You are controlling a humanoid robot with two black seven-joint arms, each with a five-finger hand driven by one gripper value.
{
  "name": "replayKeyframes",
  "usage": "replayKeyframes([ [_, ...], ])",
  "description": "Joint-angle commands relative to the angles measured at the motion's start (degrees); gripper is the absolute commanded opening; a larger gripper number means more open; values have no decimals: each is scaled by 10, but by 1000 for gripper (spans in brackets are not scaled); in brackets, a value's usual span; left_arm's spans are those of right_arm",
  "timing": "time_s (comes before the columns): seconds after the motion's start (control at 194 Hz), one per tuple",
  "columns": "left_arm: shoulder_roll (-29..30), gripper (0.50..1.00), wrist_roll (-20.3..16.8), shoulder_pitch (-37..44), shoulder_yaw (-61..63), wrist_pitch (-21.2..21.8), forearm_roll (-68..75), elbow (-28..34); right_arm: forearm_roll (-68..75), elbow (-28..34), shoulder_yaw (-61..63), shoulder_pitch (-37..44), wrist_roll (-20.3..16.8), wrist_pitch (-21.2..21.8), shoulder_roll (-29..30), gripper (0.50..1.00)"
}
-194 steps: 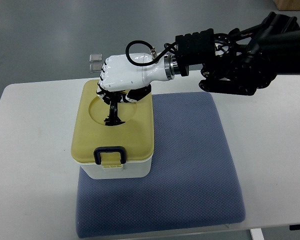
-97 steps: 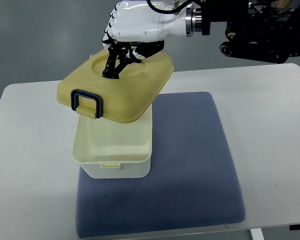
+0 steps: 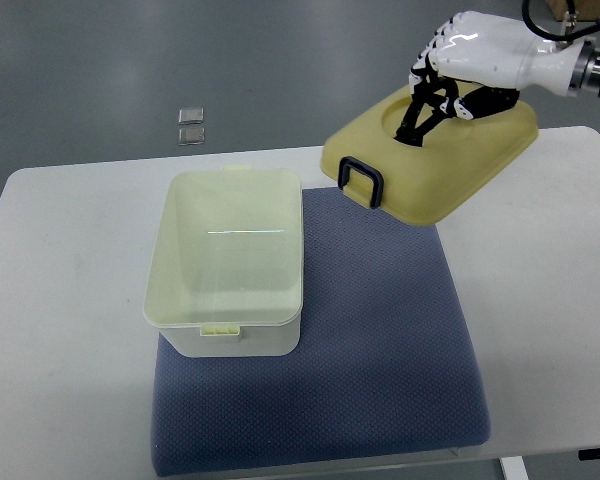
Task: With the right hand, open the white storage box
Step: 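Lift the yellow lid off the box and carry it aside, then lower the yellow lid onto the blue mat beside the box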
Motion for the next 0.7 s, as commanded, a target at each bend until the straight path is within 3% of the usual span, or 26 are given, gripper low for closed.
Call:
replayKeyframes([
  [0.0,0,1000,0,0,1,0,0,0,-5,-7,-1,-56,0,-22,-10,500],
  [0.165,0,1000,0,0,1,0,0,1,-5,-19,3,-129,0,-46,-4,500],
  [0.694,0,1000,0,0,-2,3,0,2,6,-18,10,-184,0,-46,67,500],
])
